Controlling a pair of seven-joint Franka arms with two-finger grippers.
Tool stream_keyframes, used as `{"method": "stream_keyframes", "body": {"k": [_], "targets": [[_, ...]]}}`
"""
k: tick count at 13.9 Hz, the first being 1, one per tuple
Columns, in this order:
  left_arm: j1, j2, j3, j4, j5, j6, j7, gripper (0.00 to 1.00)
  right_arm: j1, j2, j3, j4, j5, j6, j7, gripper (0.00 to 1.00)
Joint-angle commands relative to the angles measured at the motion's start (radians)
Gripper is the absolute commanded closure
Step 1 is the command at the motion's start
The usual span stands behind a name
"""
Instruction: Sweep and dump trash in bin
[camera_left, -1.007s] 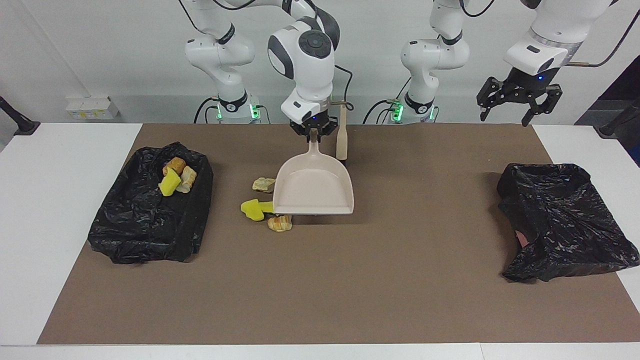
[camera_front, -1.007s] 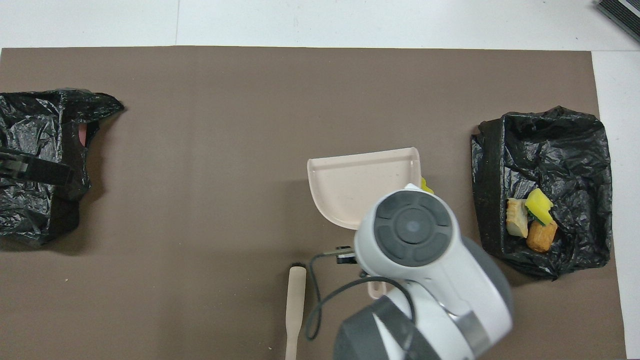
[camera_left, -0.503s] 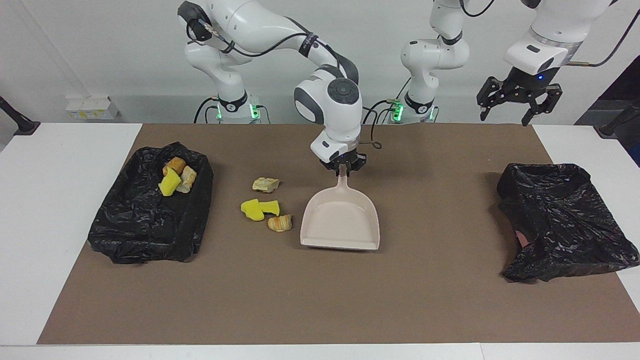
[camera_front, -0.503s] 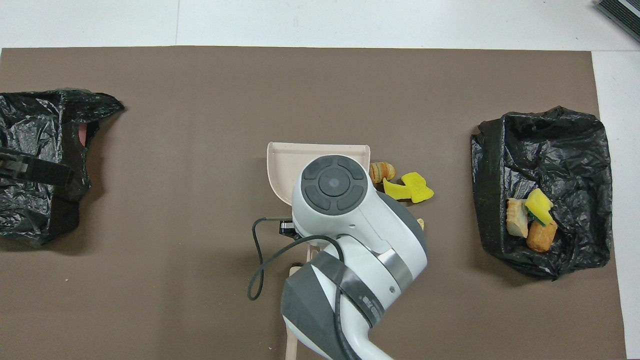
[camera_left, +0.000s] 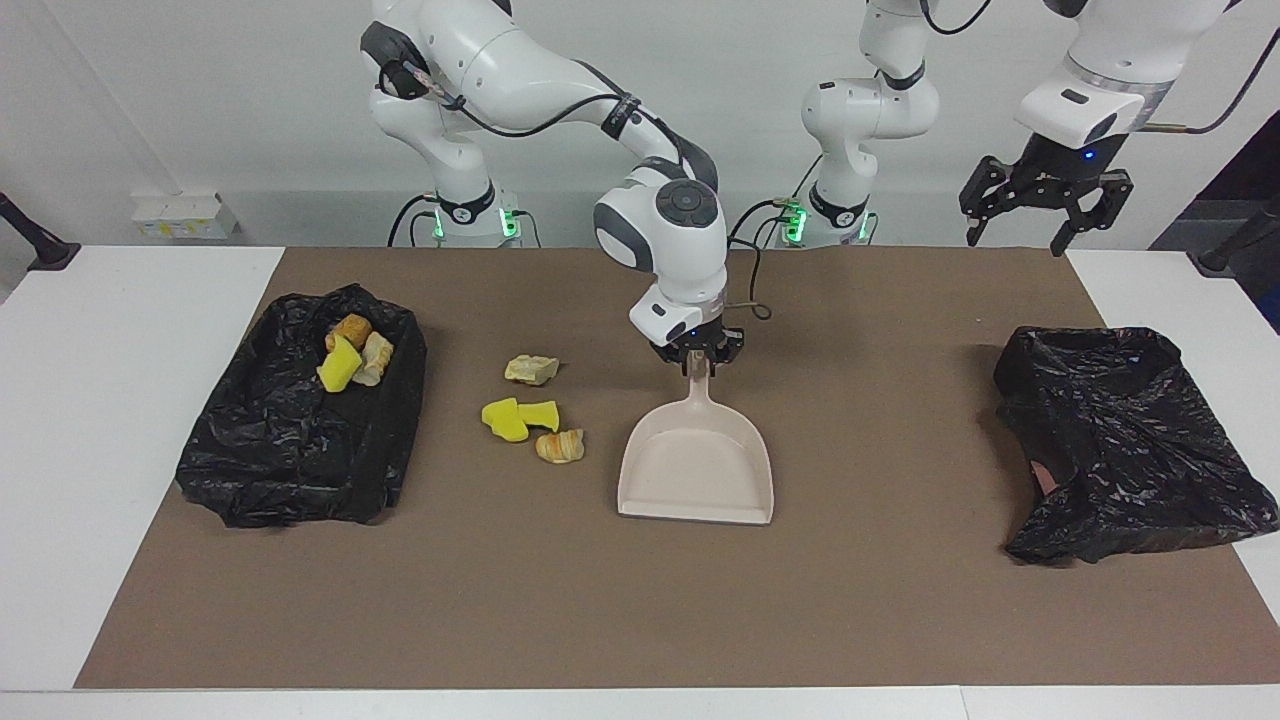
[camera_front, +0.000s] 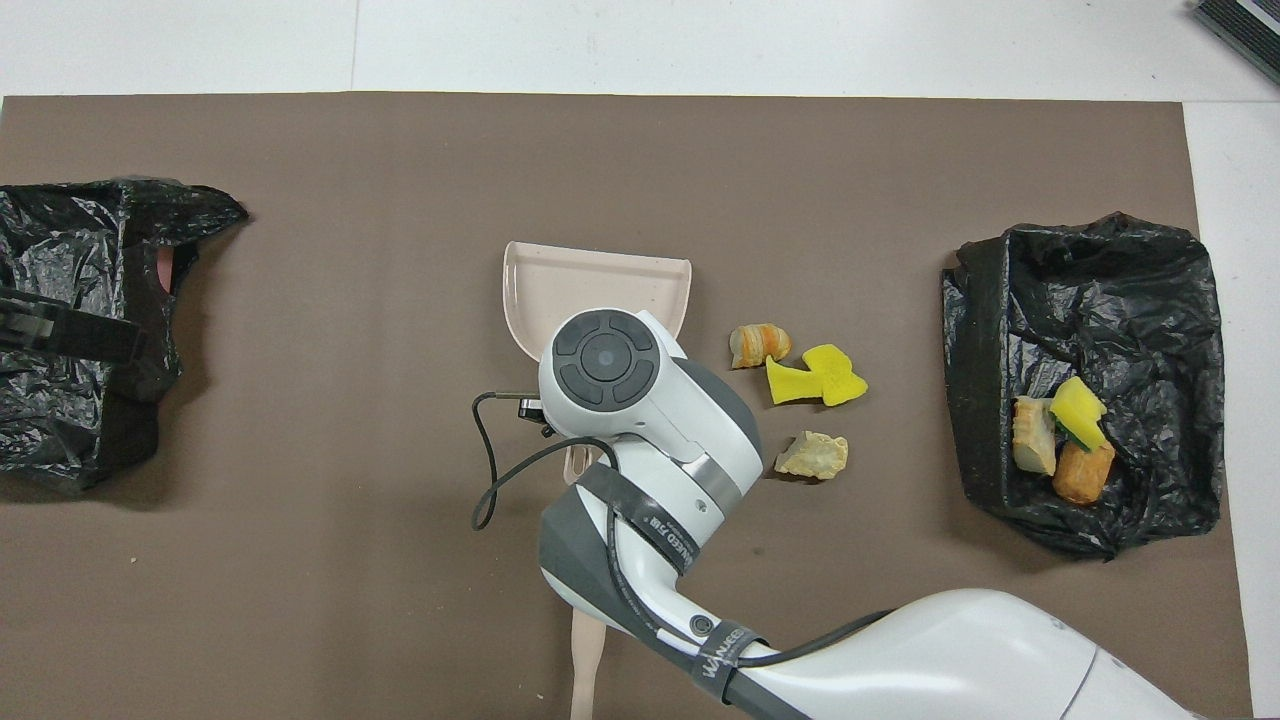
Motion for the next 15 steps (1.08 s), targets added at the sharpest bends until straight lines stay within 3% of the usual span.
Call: {"method": "stream_keyframes", "body": {"k": [1, 2, 3, 6, 10, 12, 15], "targets": [[0.014, 0.008, -0.008, 0.004, 0.006, 0.012, 0.016, 0.00, -0.018, 0.006, 0.017, -0.018, -0.023, 0.020, -0.028, 0.37], [0.012, 0.013, -0.009, 0.004, 0.006, 0.012, 0.013, 0.00, -0.018, 0.002, 0.019, -0.016, -0.023, 0.006, -0.032, 0.29], [0.009, 0.016, -0.009, 0.002, 0.006, 0.012, 0.012, 0.00, -0.016, -0.001, 0.020, -0.018, -0.020, -0.015, -0.033, 0.00], [0.002, 0.019, -0.015, -0.044, 0.003, 0.044, 0.000, 0.00, -0.061, -0.071, 0.046, -0.012, 0.007, -0.164, -0.036, 0.00], [0.003, 0.016, -0.136, -0.189, 0.001, 0.201, -0.133, 0.00, -0.067, -0.281, 0.045, -0.071, 0.167, -0.328, -0.079, 0.00], [0.005, 0.013, -0.198, -0.270, 0.001, 0.299, -0.206, 0.00, -0.064, -0.406, 0.045, -0.163, 0.262, -0.389, -0.104, 0.00], [0.003, 0.049, -0.296, -0.347, 0.001, 0.409, -0.308, 0.00, -0.033, -0.587, 0.051, -0.370, 0.409, -0.326, -0.101, 0.00]]}}
